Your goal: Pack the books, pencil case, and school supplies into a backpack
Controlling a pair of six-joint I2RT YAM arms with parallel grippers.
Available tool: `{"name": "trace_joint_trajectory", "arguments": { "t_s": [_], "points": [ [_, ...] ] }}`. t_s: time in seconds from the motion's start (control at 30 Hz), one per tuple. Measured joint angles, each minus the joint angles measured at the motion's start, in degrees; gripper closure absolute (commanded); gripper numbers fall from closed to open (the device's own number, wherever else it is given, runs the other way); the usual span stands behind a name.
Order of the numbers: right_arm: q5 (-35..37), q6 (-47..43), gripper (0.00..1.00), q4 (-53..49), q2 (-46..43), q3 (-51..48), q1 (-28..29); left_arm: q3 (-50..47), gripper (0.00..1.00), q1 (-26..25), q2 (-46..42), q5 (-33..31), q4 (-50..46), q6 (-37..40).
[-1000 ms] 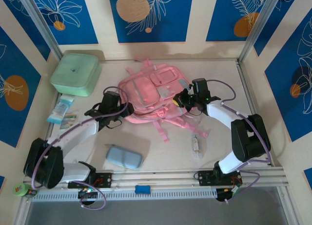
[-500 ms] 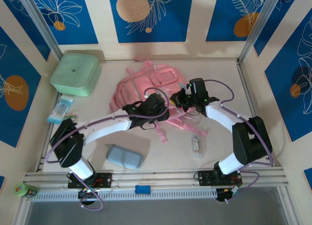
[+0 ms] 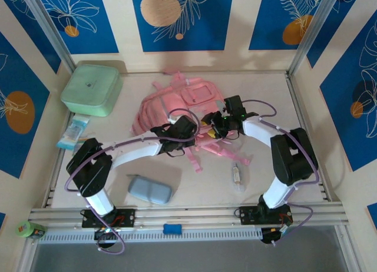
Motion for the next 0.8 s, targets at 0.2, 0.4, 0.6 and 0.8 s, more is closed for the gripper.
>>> {"name": "trace_joint_trajectory", "arguments": {
  "t_s": [0.2, 0.4, 0.6, 0.8],
  "points": [
    [3.3, -0.11, 0.57, -2.08, 4.74, 4.9, 1.01, -2.54, 0.72, 1.03, 0.42, -0.42, 0.76, -1.11],
    [5.01, 2.05, 0.92, -1.6, 4.94, 4.52, 1.14, -6.58, 0.78, 2.21, 0.42, -0.15, 3.28, -2.32],
    [4.46, 5.25, 1.0, 0.61, 2.36, 3.08, 0.74, -8.98, 0.8, 3.52, 1.07, 1.36, 7.02, -2.73],
    [3.45, 8.68, 1.0, 4.04, -2.29, 0.7, 0.31, -9.14, 0.8, 5.6, 1.46, 3.56, 9.86, -0.9]
  ]
}}
